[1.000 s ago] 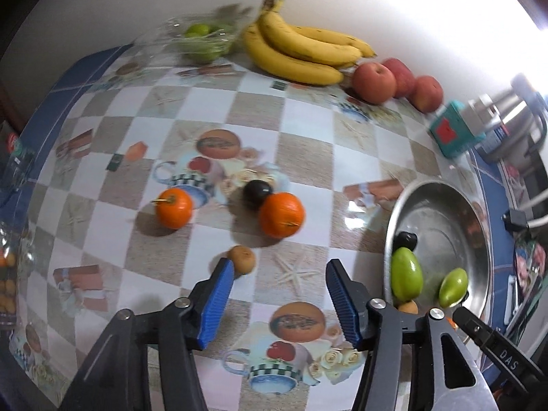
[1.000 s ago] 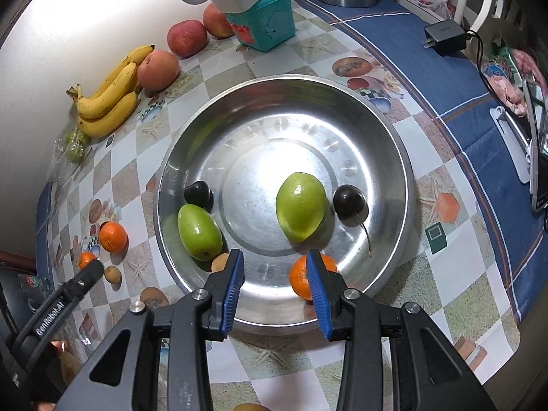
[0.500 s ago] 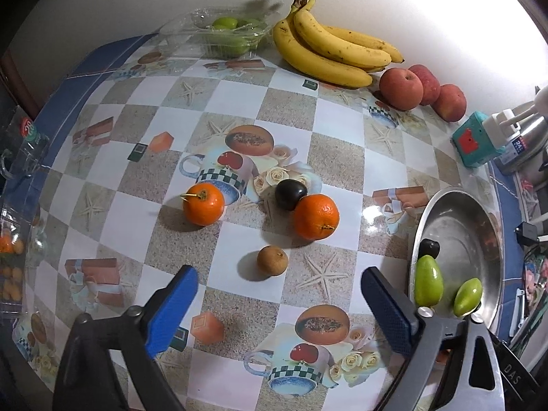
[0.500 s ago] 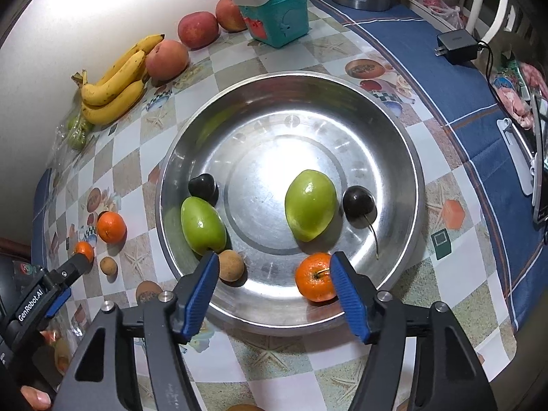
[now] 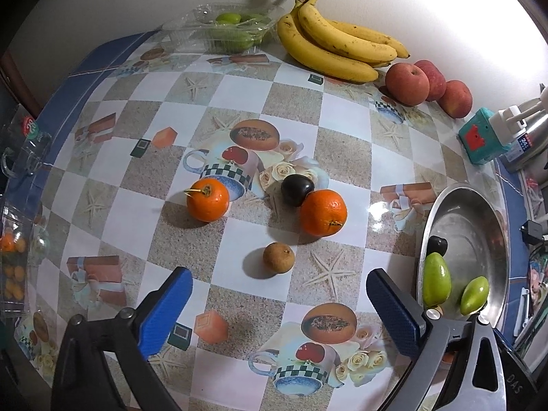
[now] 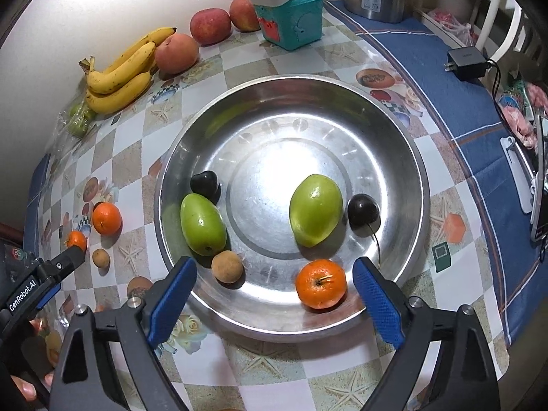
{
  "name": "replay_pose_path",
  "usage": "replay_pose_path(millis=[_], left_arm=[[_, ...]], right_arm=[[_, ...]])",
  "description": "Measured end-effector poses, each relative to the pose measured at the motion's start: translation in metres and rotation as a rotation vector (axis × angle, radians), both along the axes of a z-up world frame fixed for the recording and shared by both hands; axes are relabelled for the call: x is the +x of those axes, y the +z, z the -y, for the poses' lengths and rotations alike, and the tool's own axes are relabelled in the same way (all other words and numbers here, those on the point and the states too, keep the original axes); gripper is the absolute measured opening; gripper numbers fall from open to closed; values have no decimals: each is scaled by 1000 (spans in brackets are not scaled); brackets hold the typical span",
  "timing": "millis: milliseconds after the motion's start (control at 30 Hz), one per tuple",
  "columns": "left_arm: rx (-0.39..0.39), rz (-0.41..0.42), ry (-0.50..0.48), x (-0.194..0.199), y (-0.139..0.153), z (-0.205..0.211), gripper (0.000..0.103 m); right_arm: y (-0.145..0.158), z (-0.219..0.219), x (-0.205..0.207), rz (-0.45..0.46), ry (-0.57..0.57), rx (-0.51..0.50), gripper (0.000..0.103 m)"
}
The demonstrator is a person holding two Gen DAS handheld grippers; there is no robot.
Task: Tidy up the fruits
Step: 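Move both grippers back from the basin toward the loose fruit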
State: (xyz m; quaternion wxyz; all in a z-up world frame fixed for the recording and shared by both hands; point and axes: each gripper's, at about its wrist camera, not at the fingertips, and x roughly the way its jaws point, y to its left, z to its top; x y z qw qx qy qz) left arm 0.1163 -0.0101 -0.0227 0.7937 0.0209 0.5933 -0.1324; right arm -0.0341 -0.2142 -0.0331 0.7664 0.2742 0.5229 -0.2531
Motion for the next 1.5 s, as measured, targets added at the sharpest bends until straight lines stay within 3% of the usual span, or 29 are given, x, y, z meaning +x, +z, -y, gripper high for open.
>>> replay_pose_path(millis=[600,1067,1500], left_arm=[[46,30,47,11,-1,-25,103],[99,23,177,31,-9,-78,103],[117,42,173,36,-10,-81,103]], right_arm=[[1,-3,3,36,18,-20,94],[-6,-29,21,16,122,-12,94],[-4,-79,48,88,270,-21,94]])
